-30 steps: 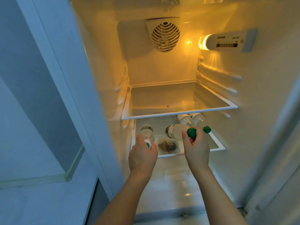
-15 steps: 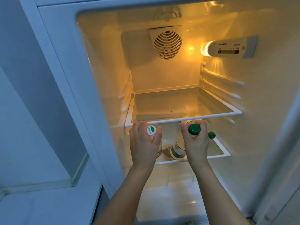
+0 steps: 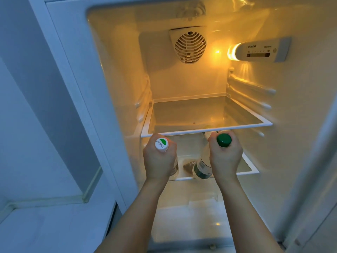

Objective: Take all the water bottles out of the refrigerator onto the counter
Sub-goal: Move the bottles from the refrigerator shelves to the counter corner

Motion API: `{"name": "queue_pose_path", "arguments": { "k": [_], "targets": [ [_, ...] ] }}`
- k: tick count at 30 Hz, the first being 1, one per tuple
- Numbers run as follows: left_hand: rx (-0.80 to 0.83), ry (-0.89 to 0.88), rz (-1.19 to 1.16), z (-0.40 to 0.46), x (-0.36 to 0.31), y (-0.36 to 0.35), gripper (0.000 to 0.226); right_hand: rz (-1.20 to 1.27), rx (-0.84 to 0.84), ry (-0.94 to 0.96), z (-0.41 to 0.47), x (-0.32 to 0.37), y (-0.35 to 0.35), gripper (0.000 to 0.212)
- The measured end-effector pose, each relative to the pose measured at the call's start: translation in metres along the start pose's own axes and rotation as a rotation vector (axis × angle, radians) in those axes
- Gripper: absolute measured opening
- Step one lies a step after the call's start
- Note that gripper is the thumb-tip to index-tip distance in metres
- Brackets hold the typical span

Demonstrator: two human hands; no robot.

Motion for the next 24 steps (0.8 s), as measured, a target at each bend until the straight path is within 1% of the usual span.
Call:
{"name": "queue_pose_path", "arguments": {
  "k": [3,6,9,12,15,18,21,24],
  "targets": [
    [-0.042,-0.006,-0.033,-0.006,-0.019,0.02,0.019,-0.011,-0.001,0.008,-0.01,0.018,0.006,0.013],
    [-0.079,0.033,-0.057,-0.017,-0.028,0.045,0.017,-0.031,0.026,0.044,-0.027,0.037,0.011,0.015],
    [-0.067,0.056,-0.051,-0.031,-0.038,0.069,0.016,-0.039,0.045,0.048,-0.046,0.05,0.016,0.018],
    [-0.047,0.095,-0.045,-0.048,-0.045,0.098,0.017,-0.065,0.08,0.04,-0.074,0.063,0.019,0.012],
    [-0.033,0.138,-0.021,-0.071,-0.047,0.131,0.023,-0.084,0.137,0.046,-0.11,0.076,0.023,0.015],
    [-0.028,0.162,-0.013,-0.098,-0.046,0.169,0.023,-0.089,0.204,0.034,-0.149,0.082,0.024,0.019],
    [-0.045,0.198,0.069,-0.126,-0.04,0.208,0.023,-0.094,0.279,0.004,-0.189,0.084,0.023,0.015],
    [-0.071,0.248,0.088,-0.147,-0.033,0.236,0.021,-0.088,0.366,-0.018,-0.218,0.085,0.018,0.013]
  ]
}}
Point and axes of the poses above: each hand's wrist, its own z-axis towards the middle knuckle, its own y-axis out of the back of the hand, x = y × z, the point moved 10 cm from there along z, towards the middle knuckle, and after that the axes turned 7 degrees about -y, right-handed, at the moved point
